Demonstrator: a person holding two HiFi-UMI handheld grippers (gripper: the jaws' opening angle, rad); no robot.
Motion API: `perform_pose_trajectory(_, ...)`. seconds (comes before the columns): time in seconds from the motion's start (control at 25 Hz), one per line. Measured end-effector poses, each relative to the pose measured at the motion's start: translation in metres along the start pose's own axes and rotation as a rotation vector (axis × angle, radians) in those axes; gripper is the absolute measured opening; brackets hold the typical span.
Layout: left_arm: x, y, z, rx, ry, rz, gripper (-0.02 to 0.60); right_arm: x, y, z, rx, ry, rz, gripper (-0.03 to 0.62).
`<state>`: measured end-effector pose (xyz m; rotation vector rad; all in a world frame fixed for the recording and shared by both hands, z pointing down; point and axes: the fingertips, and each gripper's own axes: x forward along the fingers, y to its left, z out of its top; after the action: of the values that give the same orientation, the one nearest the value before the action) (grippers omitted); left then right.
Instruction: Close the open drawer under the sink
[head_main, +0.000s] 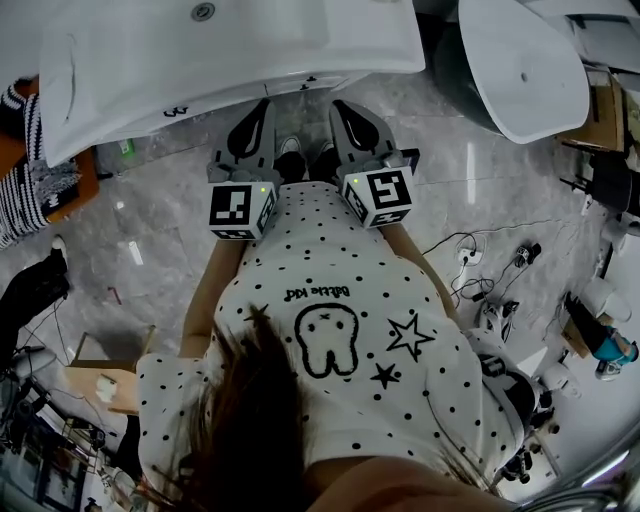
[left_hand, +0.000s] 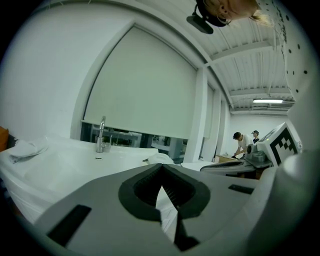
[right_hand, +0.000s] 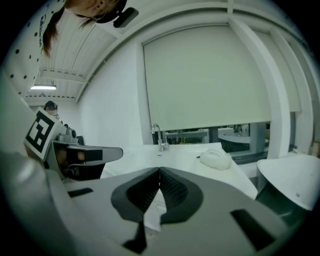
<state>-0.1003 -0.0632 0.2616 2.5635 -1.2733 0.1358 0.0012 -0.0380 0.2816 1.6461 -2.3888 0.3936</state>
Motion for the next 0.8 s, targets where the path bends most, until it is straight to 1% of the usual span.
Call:
perform_pose_trajectory(0.16, 0.004, 0.004, -0.004, -0.034, 0.008, -0.005, 0.005, 0.002, 0.001, -0.006, -0.001, 0.018, 0.004, 0.014)
perform_pose_trajectory(0.36, 0.025, 0.0, -0.002, -0.033, 0.022, -0.007, 0.005, 0.013, -0.014, -0.006, -0.005, 0.046, 0.016, 0.014)
perform_pose_trajectory(0.48, 0.025, -0.002, -0.005, -0.035, 0.036, -0.021, 0.005, 0.012, -0.016, -0.004, -0.006, 0.041, 0.001, 0.014)
perform_pose_trajectory(0.64, 0.025, 0.0, -0.003, -0.035, 0.021, -0.013, 0.005, 0.012, -0.021, -0.003, -0.005, 0.038, -0.01, 0.014)
perform_pose_trajectory(0.8, 0.028, -0.002, 0.0, -0.032, 0.014, -0.024, 0.005, 0.016, -0.02, 0.0, -0.028, 0.043, 0.006, 0.014)
